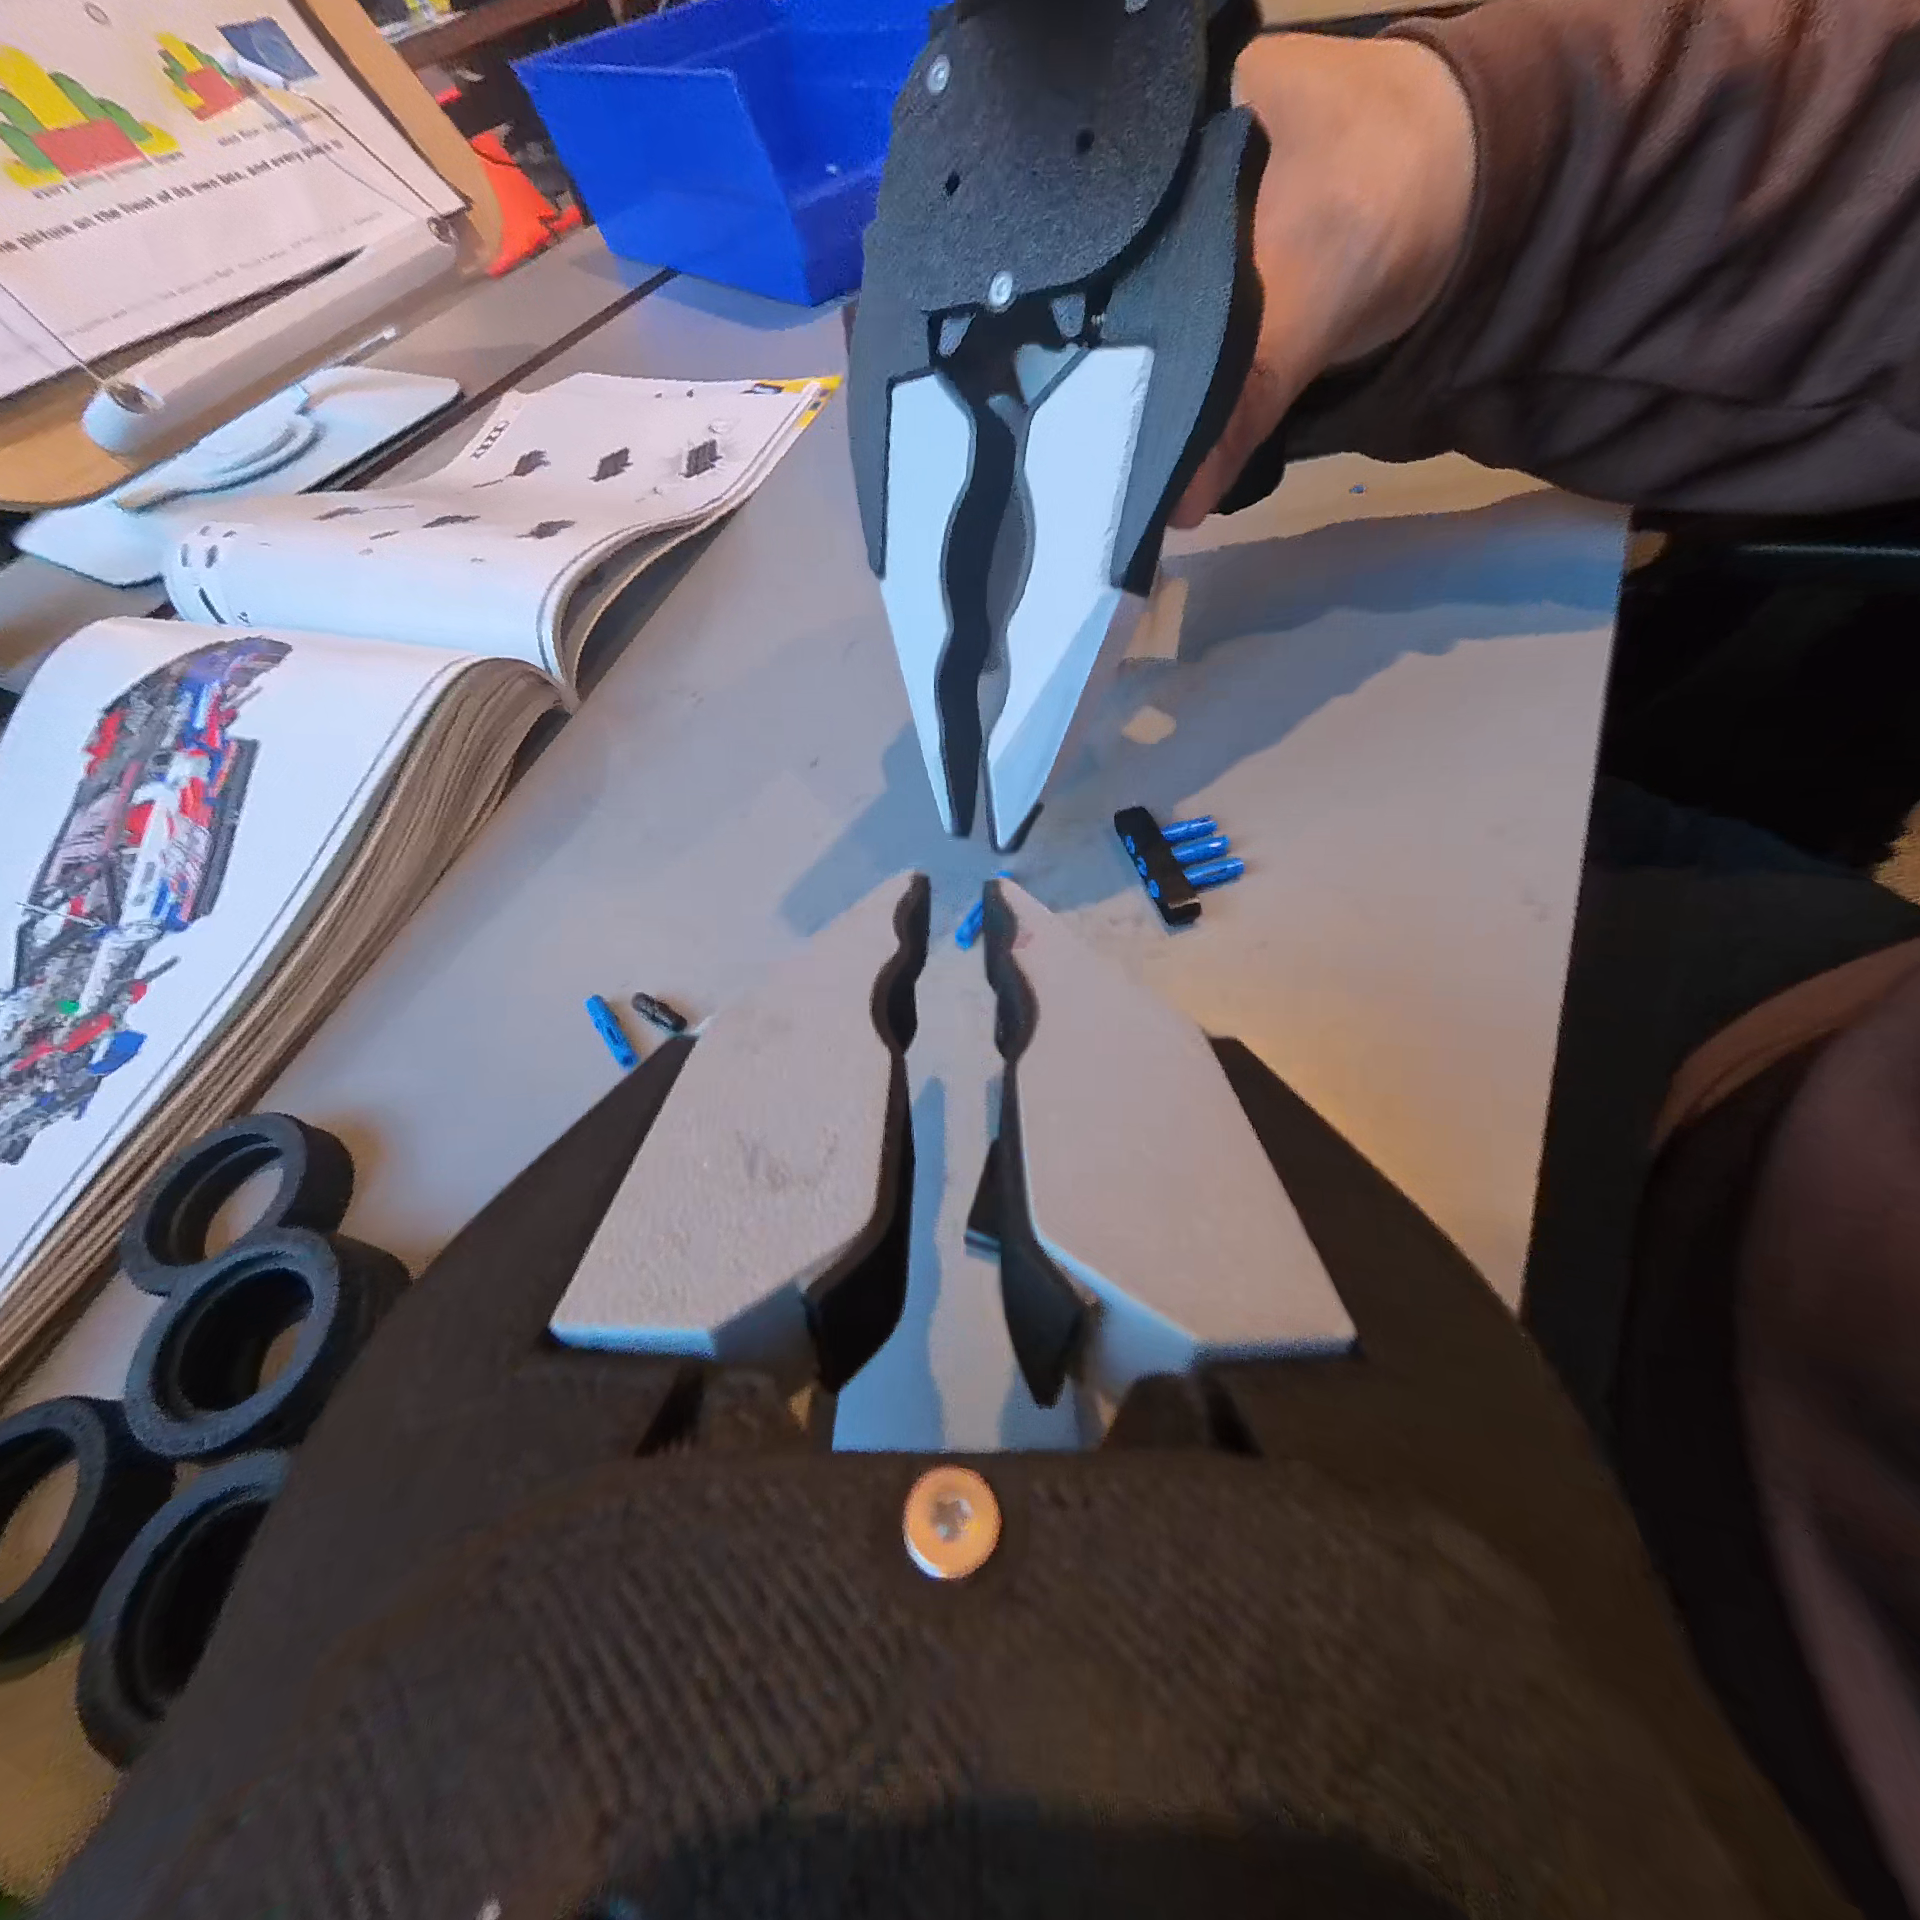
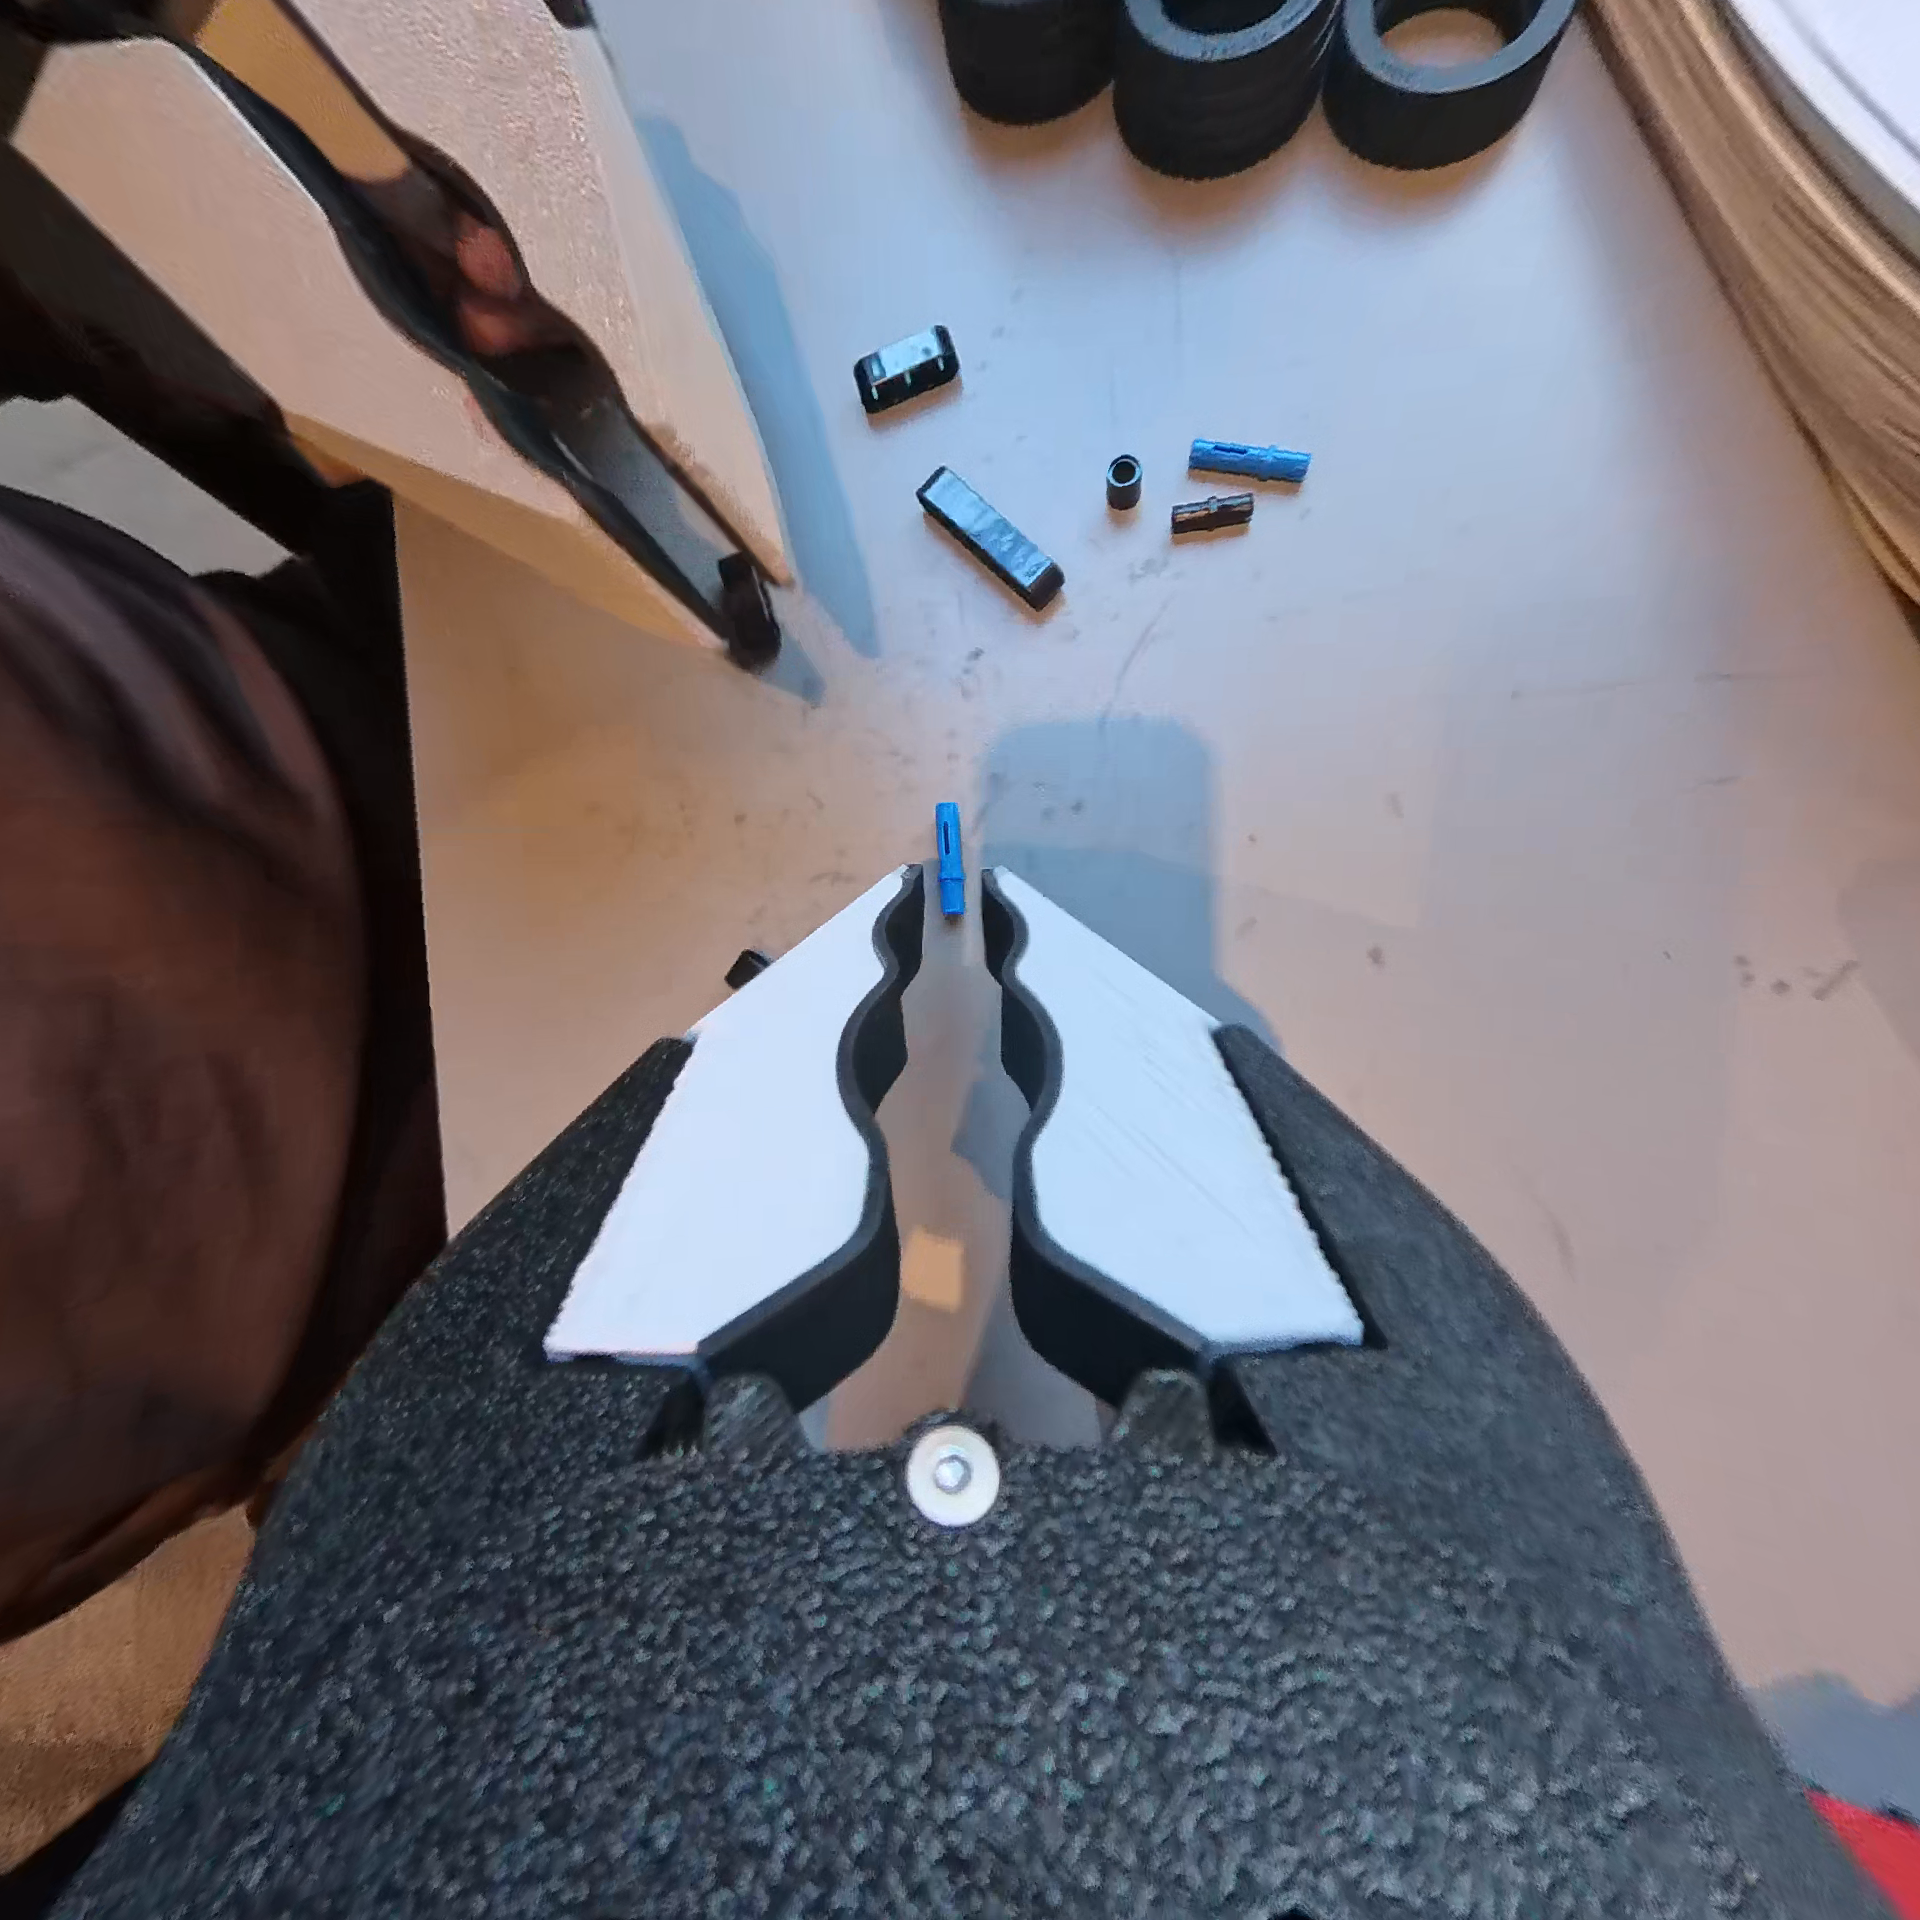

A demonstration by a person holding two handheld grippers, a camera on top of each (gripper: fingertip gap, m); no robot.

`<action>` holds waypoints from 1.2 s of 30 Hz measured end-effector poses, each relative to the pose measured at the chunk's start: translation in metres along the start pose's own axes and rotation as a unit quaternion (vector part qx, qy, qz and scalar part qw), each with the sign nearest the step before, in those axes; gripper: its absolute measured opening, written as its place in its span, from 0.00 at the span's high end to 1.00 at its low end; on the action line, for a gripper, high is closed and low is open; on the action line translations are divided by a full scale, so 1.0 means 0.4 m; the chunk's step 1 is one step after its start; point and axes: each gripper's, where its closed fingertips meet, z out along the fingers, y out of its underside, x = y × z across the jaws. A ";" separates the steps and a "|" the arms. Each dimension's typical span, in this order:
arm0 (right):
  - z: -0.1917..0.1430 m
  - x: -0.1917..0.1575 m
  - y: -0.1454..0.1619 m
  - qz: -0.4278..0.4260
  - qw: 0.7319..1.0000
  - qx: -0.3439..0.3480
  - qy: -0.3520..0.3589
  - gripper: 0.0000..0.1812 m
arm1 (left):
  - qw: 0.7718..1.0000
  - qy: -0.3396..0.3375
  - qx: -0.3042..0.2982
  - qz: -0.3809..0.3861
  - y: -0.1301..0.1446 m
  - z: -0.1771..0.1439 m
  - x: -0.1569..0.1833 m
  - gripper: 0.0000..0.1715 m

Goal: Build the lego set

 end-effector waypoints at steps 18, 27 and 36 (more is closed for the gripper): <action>-0.126 -0.041 0.034 0.042 0.984 0.171 0.041 0.94 | 0.983 0.068 -0.166 0.029 0.165 -0.060 0.022 0.91; -0.102 -0.084 0.049 0.048 0.984 0.171 0.032 0.94 | 0.984 0.029 -0.176 -0.023 0.154 -0.027 0.018 0.97; -0.058 -0.126 0.027 0.027 0.983 0.168 0.064 0.92 | 0.975 0.097 -0.111 -0.167 0.072 0.011 0.085 0.97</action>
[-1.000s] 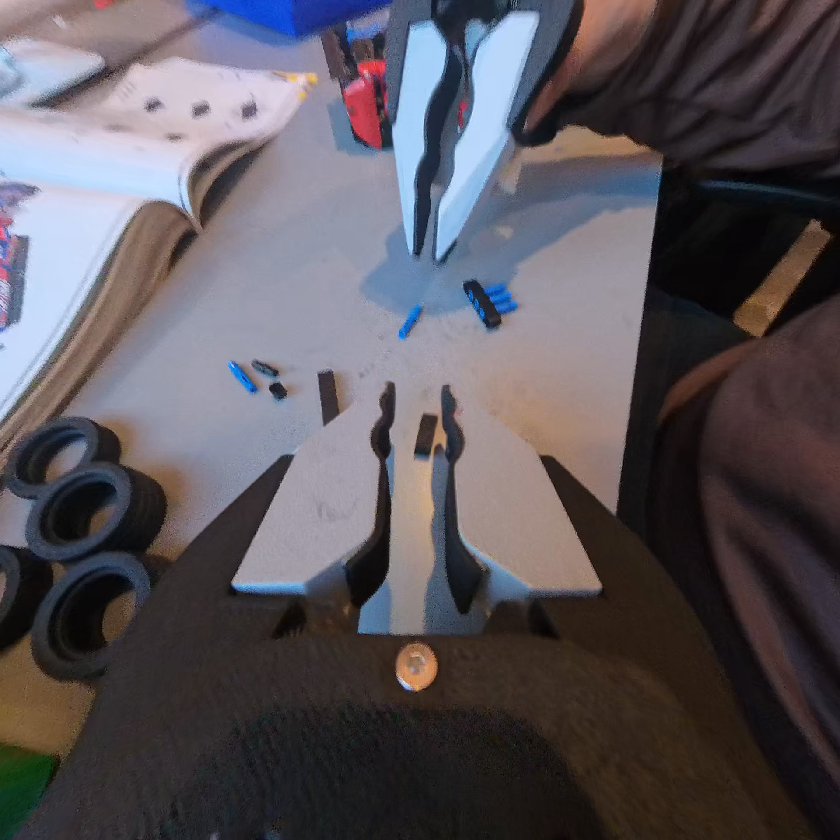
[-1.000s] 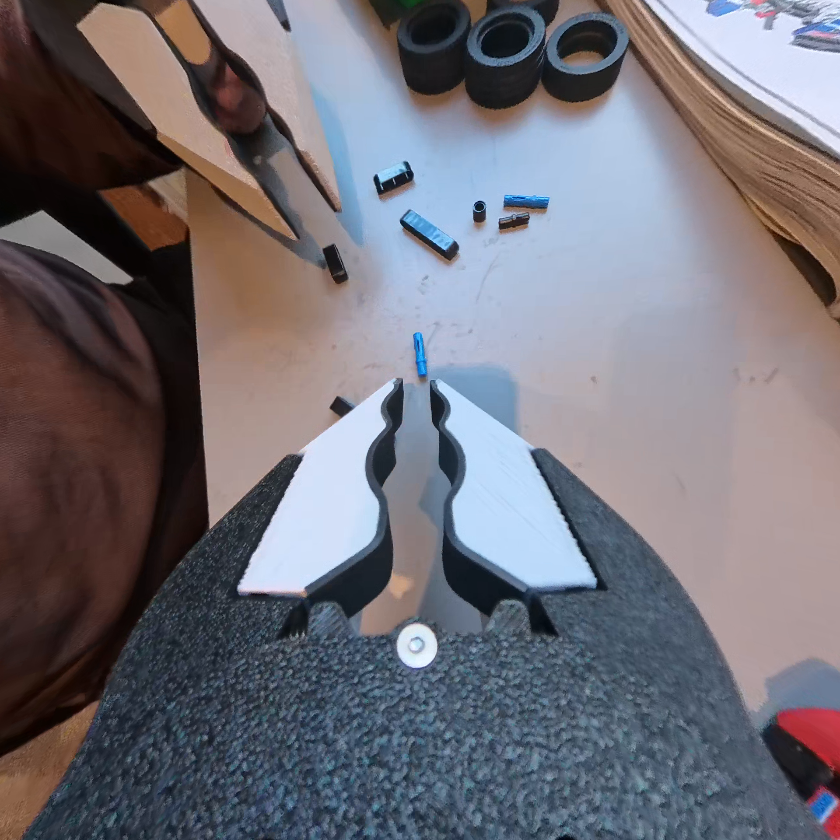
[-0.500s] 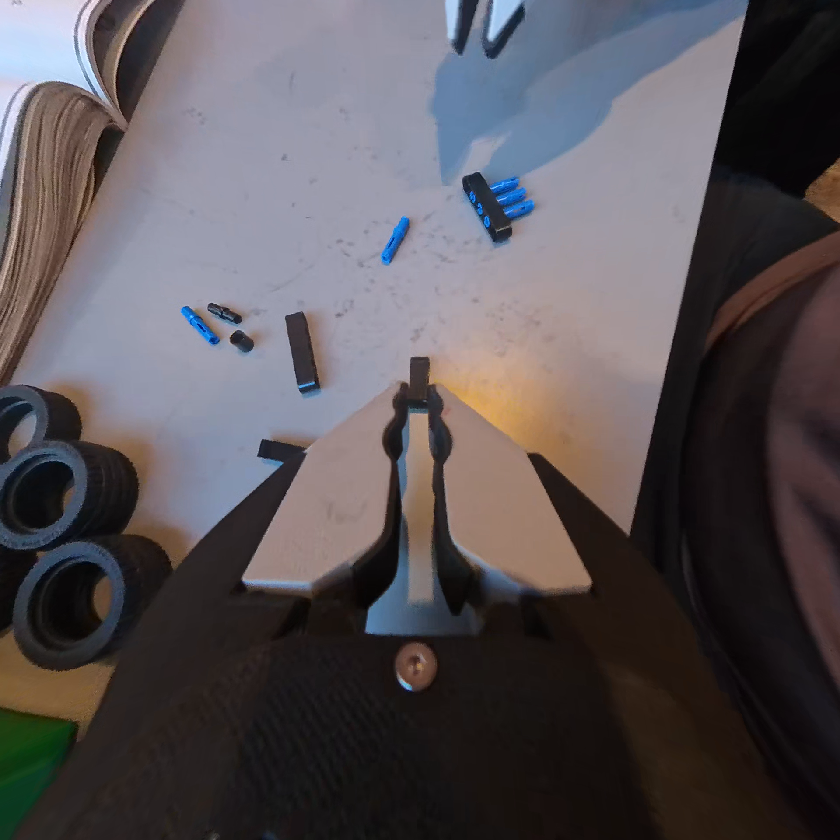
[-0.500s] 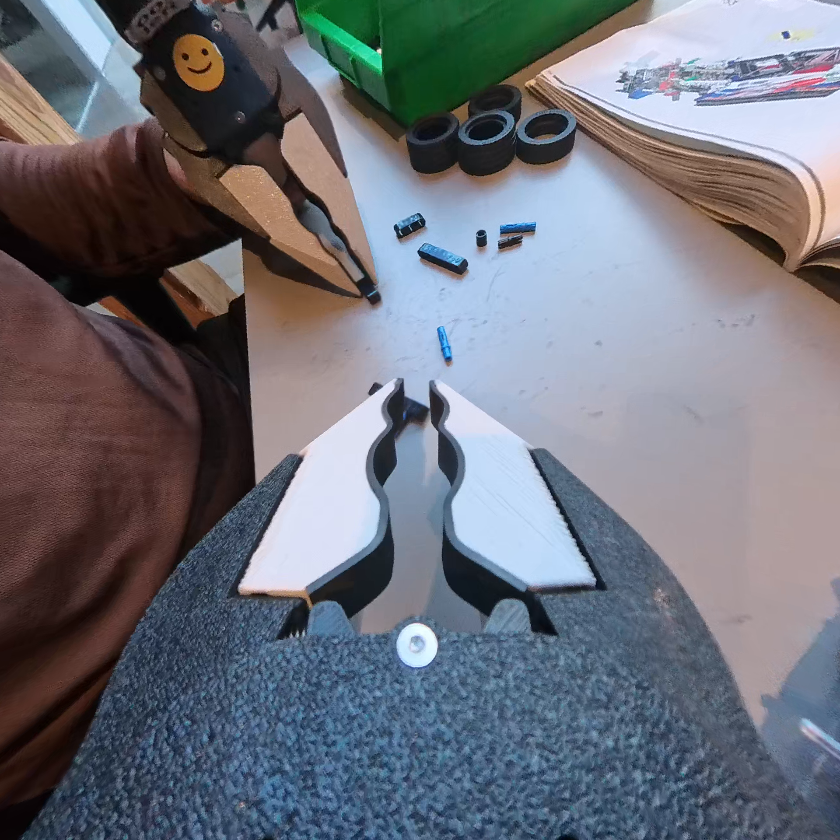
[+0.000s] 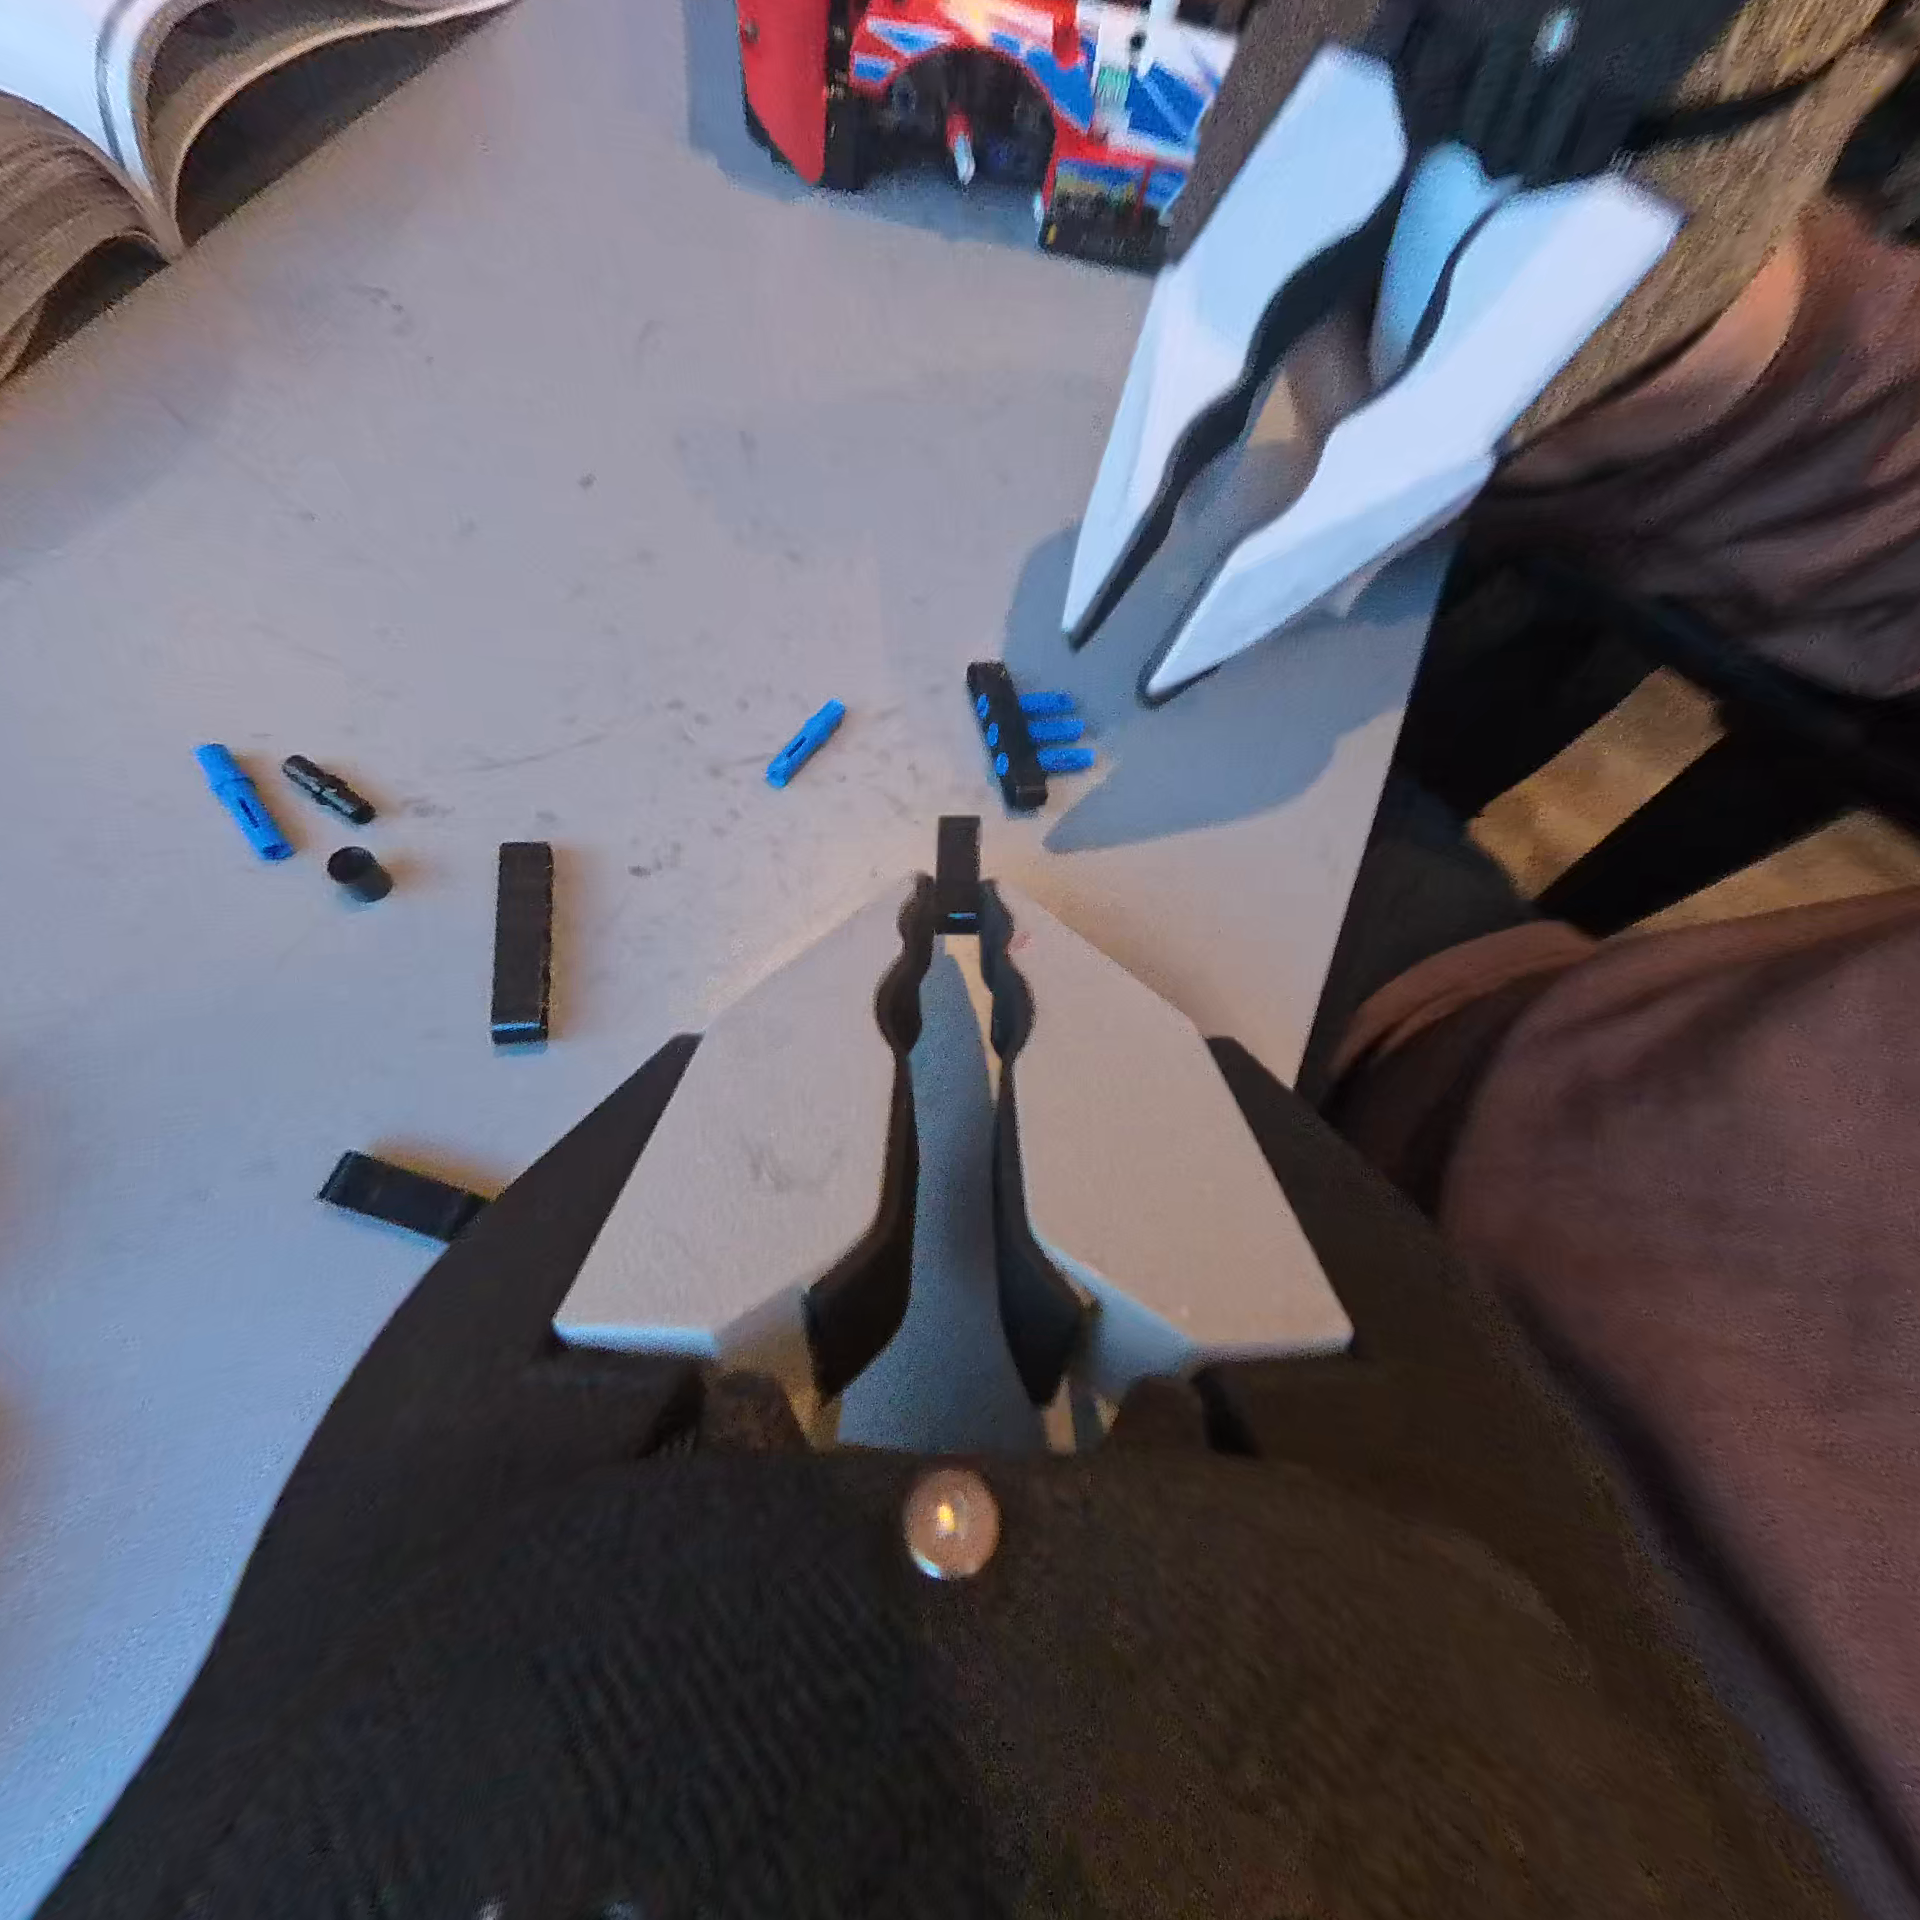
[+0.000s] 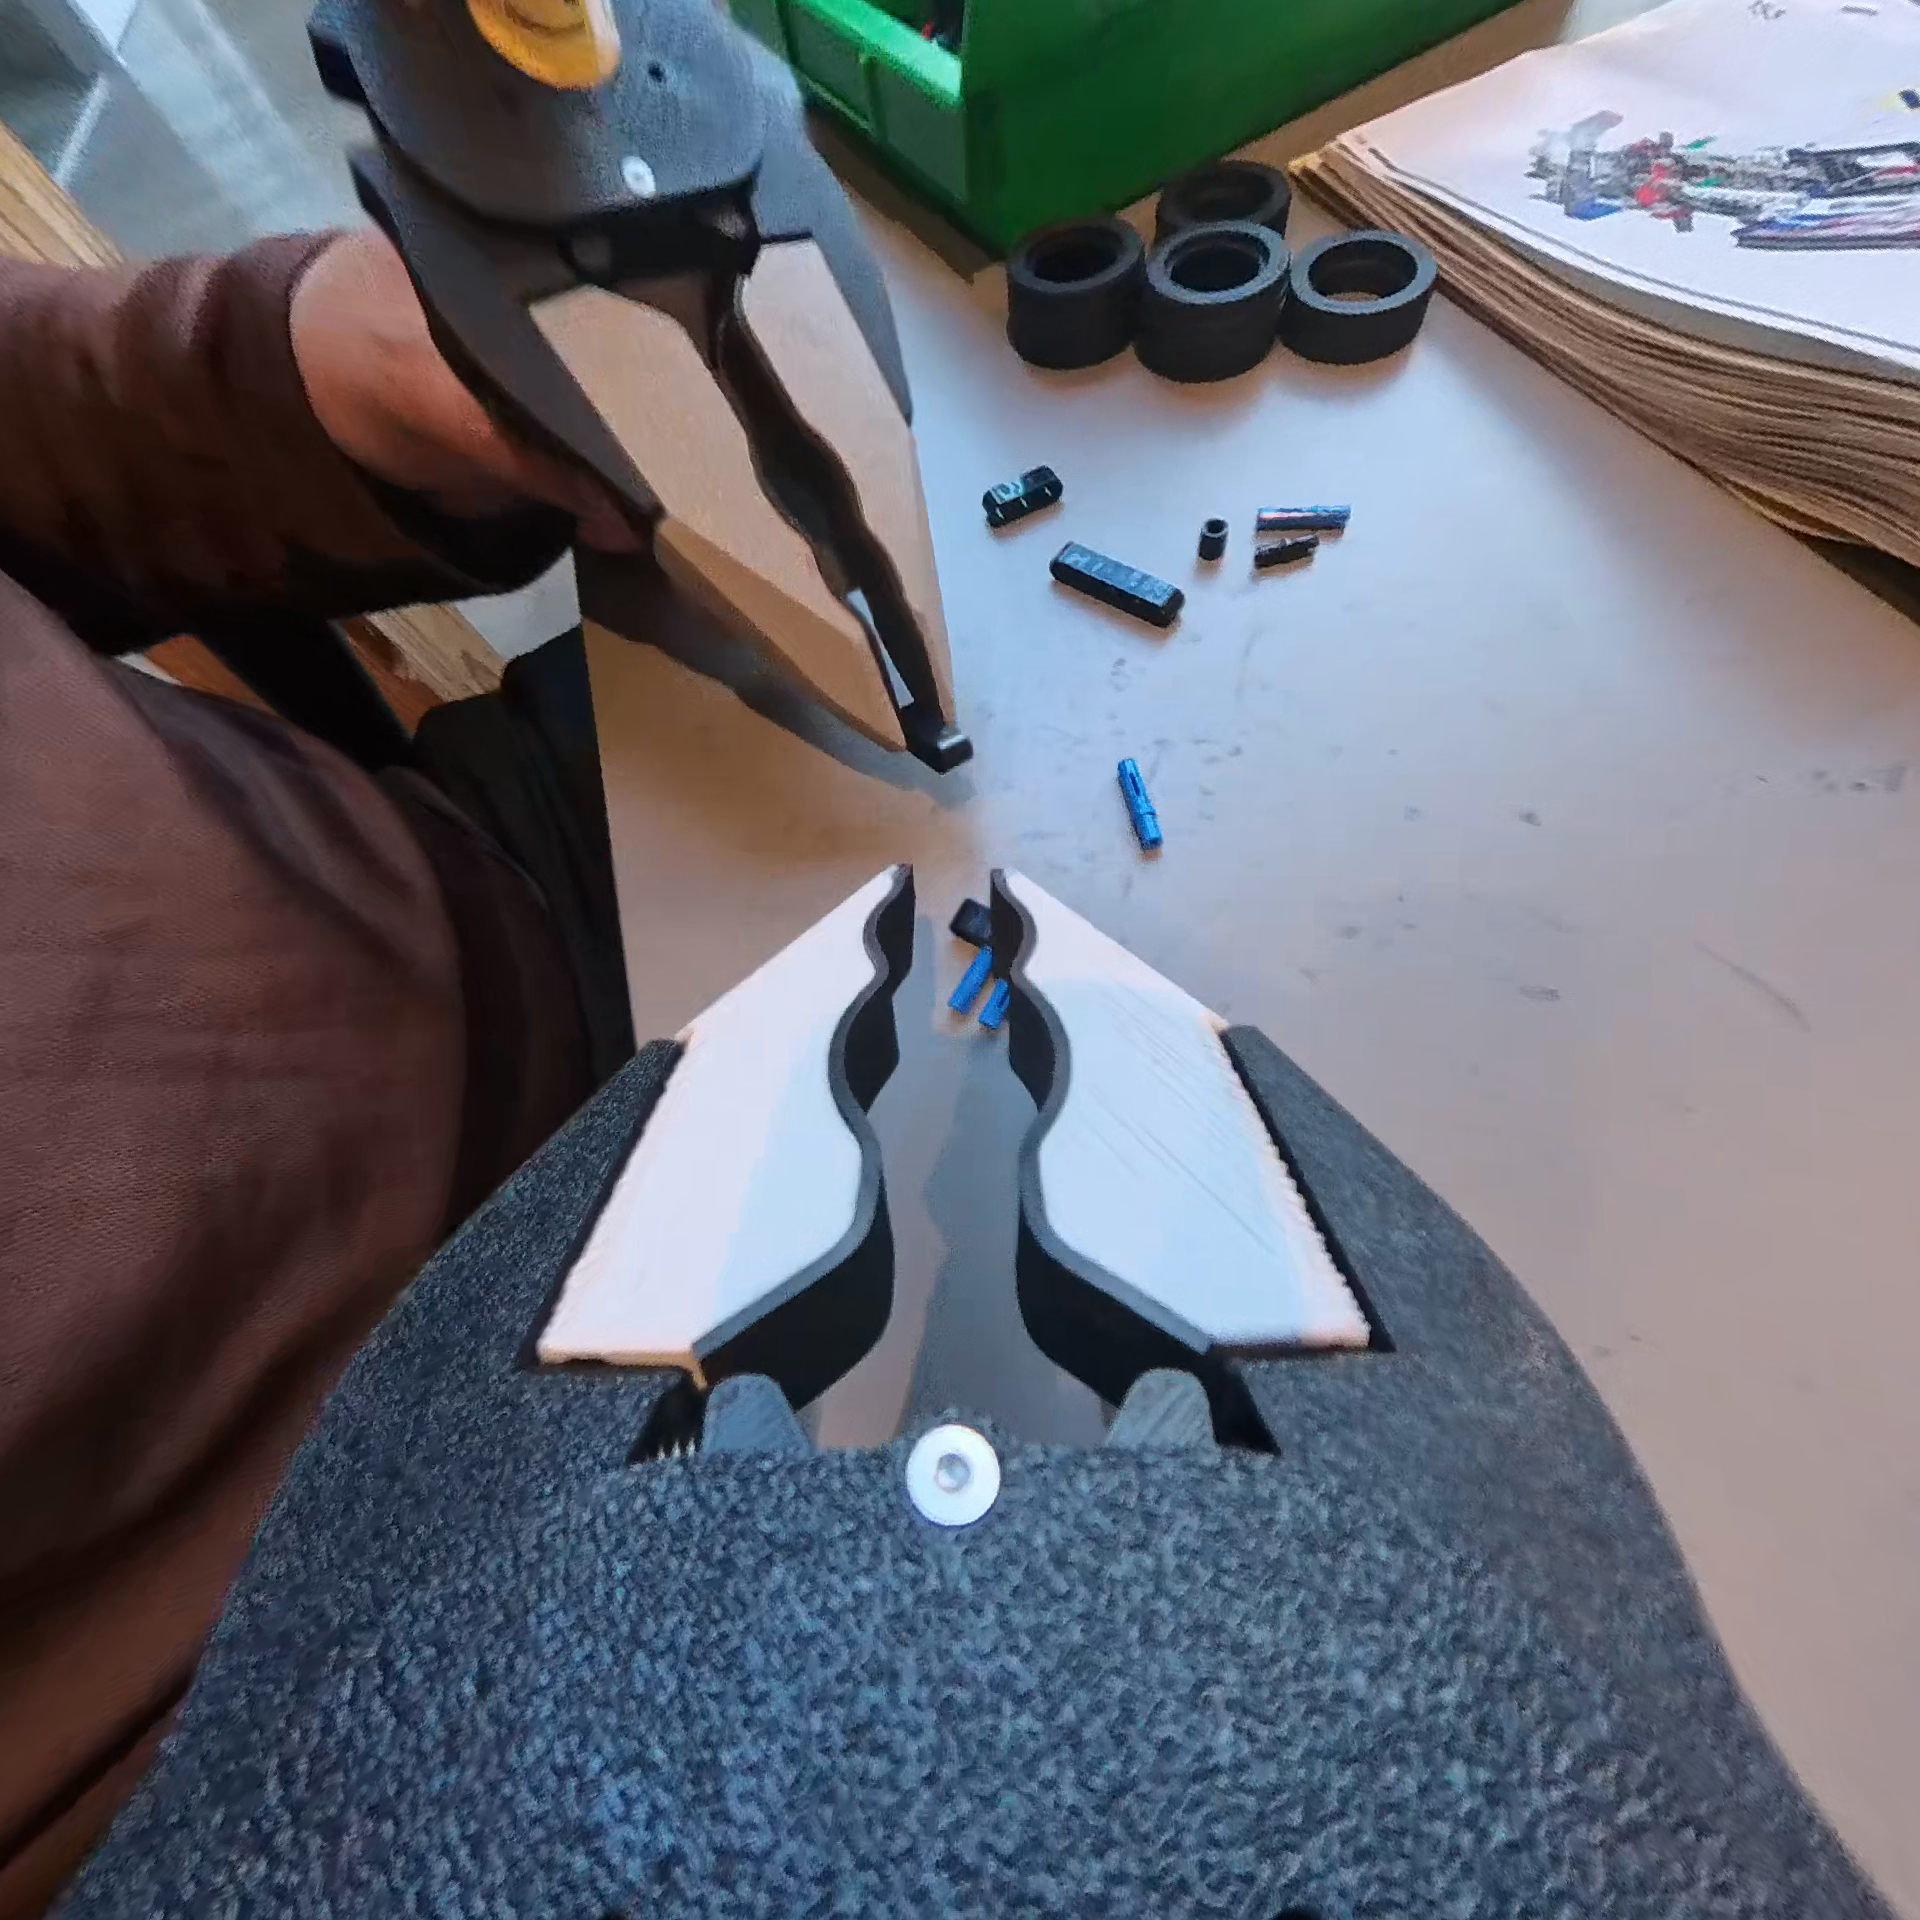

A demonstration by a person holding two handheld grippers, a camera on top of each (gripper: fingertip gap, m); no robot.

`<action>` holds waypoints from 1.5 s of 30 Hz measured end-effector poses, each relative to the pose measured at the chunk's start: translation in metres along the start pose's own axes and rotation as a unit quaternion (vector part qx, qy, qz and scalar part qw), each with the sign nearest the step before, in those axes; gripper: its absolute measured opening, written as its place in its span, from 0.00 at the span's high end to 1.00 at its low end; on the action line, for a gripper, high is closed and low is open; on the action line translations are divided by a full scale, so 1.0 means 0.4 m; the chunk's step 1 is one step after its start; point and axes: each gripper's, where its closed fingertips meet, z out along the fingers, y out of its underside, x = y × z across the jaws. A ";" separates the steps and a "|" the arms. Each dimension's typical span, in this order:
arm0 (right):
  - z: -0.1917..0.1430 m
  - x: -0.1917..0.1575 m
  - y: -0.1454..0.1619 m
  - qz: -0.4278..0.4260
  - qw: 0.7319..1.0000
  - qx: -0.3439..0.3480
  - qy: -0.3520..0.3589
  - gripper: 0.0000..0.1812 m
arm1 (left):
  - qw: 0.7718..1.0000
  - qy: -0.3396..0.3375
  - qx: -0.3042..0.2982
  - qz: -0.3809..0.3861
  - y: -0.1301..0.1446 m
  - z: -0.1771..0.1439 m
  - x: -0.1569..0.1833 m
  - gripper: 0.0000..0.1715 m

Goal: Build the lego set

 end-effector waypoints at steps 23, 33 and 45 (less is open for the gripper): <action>0.000 0.001 -0.056 -0.061 0.984 0.042 0.164 0.81 | 0.955 0.118 0.129 -0.239 -0.099 0.018 0.049 0.97; 0.000 0.013 -0.045 -0.074 0.975 0.019 0.210 0.86 | 0.956 0.085 0.153 -0.235 -0.112 0.033 0.059 0.97; -0.014 0.027 -0.035 -0.062 0.976 0.023 0.206 0.87 | 0.975 0.042 0.164 -0.147 -0.125 0.022 0.055 0.93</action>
